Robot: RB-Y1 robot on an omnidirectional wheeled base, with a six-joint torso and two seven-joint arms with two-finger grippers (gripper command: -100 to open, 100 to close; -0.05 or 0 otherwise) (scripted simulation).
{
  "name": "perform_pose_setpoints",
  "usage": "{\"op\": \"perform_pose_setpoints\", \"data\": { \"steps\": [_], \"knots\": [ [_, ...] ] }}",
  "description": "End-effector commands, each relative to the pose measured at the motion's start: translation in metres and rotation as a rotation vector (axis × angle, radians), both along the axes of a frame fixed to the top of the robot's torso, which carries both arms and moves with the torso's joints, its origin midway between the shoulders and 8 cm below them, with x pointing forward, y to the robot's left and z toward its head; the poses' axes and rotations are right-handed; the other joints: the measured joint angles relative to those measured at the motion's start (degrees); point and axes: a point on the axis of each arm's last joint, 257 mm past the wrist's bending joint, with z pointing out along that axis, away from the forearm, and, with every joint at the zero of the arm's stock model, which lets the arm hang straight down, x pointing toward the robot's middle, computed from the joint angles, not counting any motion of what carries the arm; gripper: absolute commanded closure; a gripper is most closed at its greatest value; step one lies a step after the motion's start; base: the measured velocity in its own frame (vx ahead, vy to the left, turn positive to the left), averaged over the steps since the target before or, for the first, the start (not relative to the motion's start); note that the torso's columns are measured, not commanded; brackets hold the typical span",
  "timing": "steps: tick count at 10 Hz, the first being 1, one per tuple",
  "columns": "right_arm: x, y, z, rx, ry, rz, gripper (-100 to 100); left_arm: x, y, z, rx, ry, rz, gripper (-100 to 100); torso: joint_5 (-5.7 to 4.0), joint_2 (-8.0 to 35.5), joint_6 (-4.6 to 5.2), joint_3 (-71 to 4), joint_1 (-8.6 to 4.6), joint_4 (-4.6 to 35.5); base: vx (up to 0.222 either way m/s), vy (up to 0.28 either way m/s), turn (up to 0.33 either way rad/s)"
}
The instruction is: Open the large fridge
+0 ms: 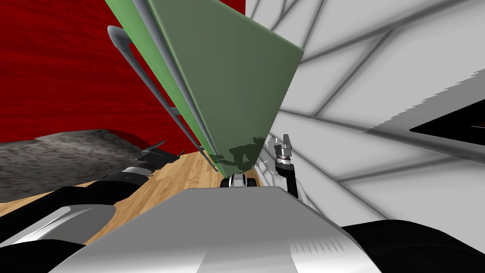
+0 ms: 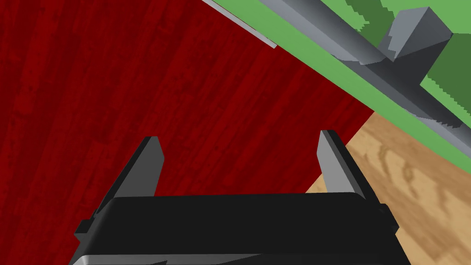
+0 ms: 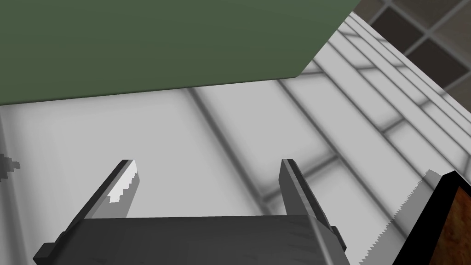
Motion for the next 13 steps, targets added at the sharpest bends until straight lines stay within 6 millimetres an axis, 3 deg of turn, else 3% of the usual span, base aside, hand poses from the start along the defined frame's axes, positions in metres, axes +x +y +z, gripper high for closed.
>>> {"op": "perform_pose_setpoints", "data": {
  "steps": [1, 2, 3, 6, 7, 8, 11, 12, 13],
  "knots": [
    [0.0, 0.0, 0.0, 0.0, 0.0, 0.0, 0, 0.0, 0.0, 0.0, 0.0, 0.0, 0.0, -100, -0.03, 0.0, -0.02, 0.0, -0.06, 0.0, 0.0, 0.0, 0.0],
    [0.0, 0.0, 0.0, 0.0, 0.0, 0.0, 0, 0.0, 0.0, 0.0, 0.0, 0.0, 0.0, -100, -0.04, -0.1, -0.02, 0.0, -0.1, 0.0, -0.008, 0.011, -0.033],
    [0.0, 0.0, 0.0, 0.0, 0.0, 0.0, 0, 0.001, -0.019, 0.013, 0.003, -0.01, -0.044, -100, -0.05, -0.1, -0.01, 0.0, -0.11, 0.0, 0.021, -0.036, 0.08],
    [0.0, 0.0, 0.0, 0.0, 0.0, 0.0, 0, 0.001, -0.02, 0.014, 0.003, -0.011, -0.046, -100, -0.06, -0.1, 0.01, -0.1, -0.16, 0.0, 0.01, -0.034, 0.025],
    [0.0, 0.0, 0.0, 0.0, 0.0, 0.0, 0, 0.001, -0.035, 0.025, 0.01, -0.025, -0.079, -100, -0.03, 0.0, 0.0, 0.0, -0.08, 0.0, 0.016, -0.026, 0.053],
    [0.0, 0.0, 0.0, 0.0, 0.0, 0.0, 0, 0.002, -0.026, 0.019, 0.006, -0.018, -0.064, -100, -0.05, -0.1, -0.04, 0.0, -0.12, 0.0, 0.008, -0.014, 0.033],
    [0.0, 0.0, 0.0, 0.0, 0.0, 0.0, 0, 0.001, -0.026, 0.023, 0.008, -0.02, -0.065, -100, -0.06, -0.1, -0.01, -0.1, -0.16, 0.0, 0.014, -0.018, 0.052],
    [0.0, 0.0, 0.0, 0.0, 0.0, 0.0, 0, 0.001, -0.026, 0.023, 0.008, -0.02, -0.065, 100, -0.05, -0.1, 0.0, 0.0, -0.11, 0.0, 0.0, 0.0, 0.0],
    [0.0, 0.0, 0.0, 0.0, 0.0, 0.0, 0, 0.003, -0.031, 0.024, 0.008, -0.021, -0.084, 100, -0.04, 0.0, -0.01, 0.0, -0.11, 0.0, -0.058, 0.151, -0.13]
  ]
}}
